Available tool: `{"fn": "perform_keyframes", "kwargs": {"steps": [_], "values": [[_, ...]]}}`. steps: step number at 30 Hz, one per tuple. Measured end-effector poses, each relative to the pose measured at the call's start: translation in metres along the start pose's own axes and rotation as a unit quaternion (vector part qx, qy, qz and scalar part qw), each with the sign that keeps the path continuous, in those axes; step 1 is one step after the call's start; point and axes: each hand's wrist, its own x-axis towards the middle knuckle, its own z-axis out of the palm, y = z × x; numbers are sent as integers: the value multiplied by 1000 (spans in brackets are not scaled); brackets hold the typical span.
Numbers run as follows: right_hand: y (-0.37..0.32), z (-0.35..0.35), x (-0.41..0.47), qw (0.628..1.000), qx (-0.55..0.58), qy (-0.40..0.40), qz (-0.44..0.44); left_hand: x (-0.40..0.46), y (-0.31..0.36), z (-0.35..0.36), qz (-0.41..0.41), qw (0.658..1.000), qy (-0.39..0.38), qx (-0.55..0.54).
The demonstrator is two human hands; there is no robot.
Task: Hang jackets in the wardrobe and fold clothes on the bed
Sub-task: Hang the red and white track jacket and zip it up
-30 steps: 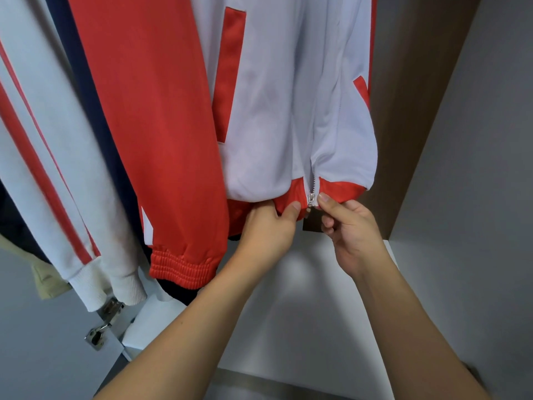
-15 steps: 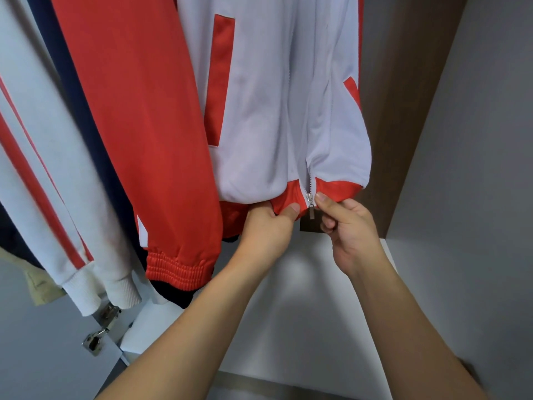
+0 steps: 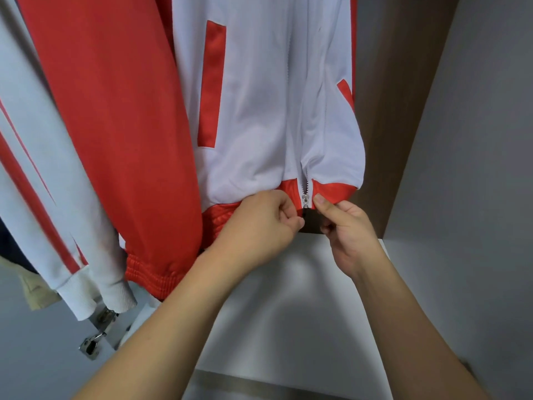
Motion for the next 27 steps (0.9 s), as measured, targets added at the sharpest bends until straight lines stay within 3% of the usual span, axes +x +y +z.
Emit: {"fn": "perform_keyframes", "kwargs": {"steps": [8, 19, 27], "values": [[-2, 4, -2, 1000, -20, -18, 0, 3, -13, 28, 6, 994, 105, 23], [-3, -1, -1, 999, -27, -25, 13, 3, -13, 44, 29, 984, 158, 78], [-8, -3, -4, 999, -28, -28, 18, 4, -14, 49, 34, 980, 155, 123]]}}
